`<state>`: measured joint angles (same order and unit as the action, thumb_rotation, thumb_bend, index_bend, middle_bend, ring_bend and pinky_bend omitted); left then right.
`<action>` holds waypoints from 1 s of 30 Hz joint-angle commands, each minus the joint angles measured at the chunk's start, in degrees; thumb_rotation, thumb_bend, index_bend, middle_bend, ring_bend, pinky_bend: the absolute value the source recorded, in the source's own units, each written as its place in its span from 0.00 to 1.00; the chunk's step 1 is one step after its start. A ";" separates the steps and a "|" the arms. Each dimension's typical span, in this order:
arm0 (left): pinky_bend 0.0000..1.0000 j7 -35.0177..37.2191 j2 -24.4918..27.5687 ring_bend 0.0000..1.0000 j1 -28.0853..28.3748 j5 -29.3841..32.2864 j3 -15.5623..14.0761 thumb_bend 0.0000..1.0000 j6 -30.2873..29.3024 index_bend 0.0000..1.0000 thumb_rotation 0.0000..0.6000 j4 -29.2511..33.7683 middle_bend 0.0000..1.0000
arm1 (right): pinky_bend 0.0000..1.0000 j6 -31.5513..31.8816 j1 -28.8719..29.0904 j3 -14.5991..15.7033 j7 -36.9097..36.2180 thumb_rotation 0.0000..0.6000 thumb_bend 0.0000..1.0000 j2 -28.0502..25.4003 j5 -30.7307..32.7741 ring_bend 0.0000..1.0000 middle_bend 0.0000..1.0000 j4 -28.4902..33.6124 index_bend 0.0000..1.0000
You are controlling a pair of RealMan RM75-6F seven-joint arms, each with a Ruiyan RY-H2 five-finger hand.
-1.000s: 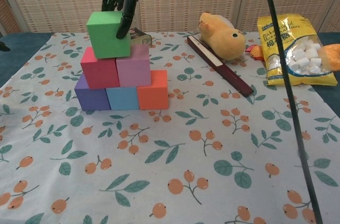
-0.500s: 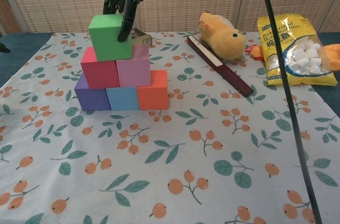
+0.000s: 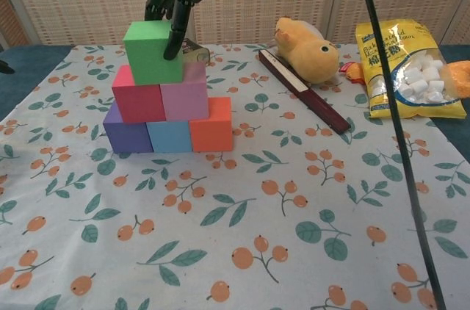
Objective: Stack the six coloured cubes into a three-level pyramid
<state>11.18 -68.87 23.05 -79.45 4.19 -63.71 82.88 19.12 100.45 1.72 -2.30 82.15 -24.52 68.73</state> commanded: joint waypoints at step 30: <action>0.00 0.46 -0.25 0.00 0.24 -0.66 0.22 0.44 -0.45 0.13 1.00 -0.28 0.00 | 0.00 4.45 1.10 1.45 3.93 0.94 0.09 0.37 5.18 0.00 0.11 1.73 0.28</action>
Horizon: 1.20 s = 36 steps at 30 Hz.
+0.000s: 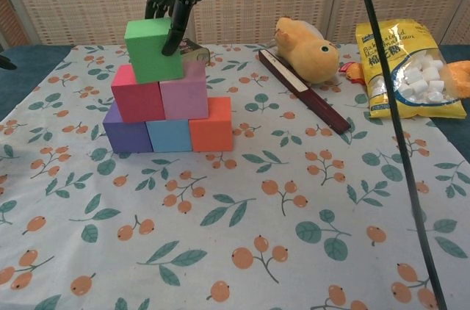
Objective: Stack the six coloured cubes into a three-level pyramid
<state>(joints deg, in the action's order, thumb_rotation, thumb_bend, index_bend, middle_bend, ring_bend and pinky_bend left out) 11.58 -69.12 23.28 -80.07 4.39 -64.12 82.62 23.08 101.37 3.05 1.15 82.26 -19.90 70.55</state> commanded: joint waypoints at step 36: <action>0.00 1.68 -0.42 0.00 0.09 -1.21 -0.45 0.44 -0.36 0.13 1.00 -1.11 0.00 | 0.00 7.07 1.42 -1.11 10.16 0.94 0.09 -0.46 14.08 0.00 0.11 5.97 0.31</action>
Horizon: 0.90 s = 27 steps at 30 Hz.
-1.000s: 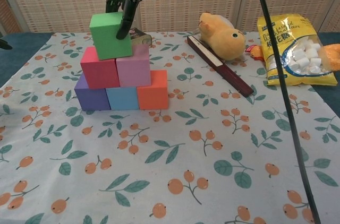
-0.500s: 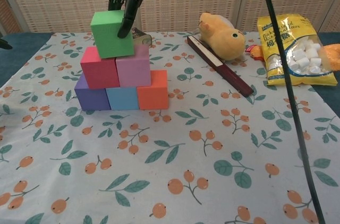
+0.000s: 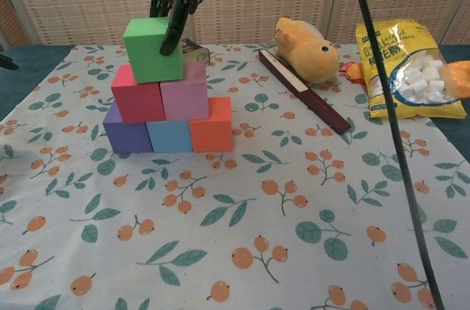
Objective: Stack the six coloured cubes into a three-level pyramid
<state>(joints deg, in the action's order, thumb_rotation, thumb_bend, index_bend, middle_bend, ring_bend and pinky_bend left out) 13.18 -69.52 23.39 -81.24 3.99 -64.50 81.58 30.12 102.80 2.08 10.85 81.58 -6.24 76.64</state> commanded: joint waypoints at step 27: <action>0.00 0.74 -0.53 0.00 0.24 -0.32 -0.07 0.44 0.02 0.13 1.00 -0.98 0.00 | 0.00 0.56 -1.96 -2.92 4.48 0.95 0.09 0.56 1.98 0.00 0.10 -0.23 0.00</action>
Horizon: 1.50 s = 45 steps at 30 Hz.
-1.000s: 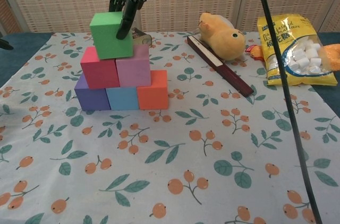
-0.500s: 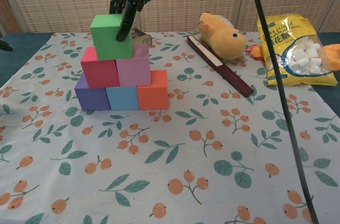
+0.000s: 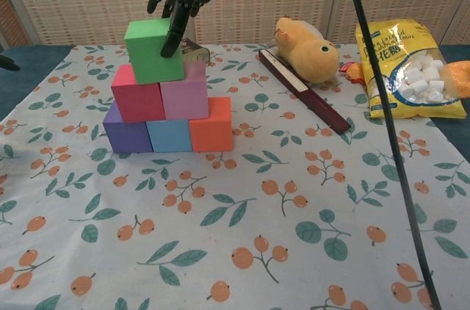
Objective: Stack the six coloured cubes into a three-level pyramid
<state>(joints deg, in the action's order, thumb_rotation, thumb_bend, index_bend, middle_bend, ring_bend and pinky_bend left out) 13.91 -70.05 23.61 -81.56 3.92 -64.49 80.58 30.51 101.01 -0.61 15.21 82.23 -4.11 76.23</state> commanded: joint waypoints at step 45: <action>0.00 0.52 -0.20 0.00 -0.14 -0.60 -0.22 0.44 -0.79 0.13 1.00 -0.37 0.00 | 0.00 6.68 -0.68 -4.41 7.03 1.00 0.06 -0.14 7.05 0.00 0.09 3.51 0.33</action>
<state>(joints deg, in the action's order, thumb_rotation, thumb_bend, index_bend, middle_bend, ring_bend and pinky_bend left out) 14.43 -70.25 23.47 -82.16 3.70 -65.28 80.21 37.08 100.34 -4.88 22.09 82.01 2.81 79.68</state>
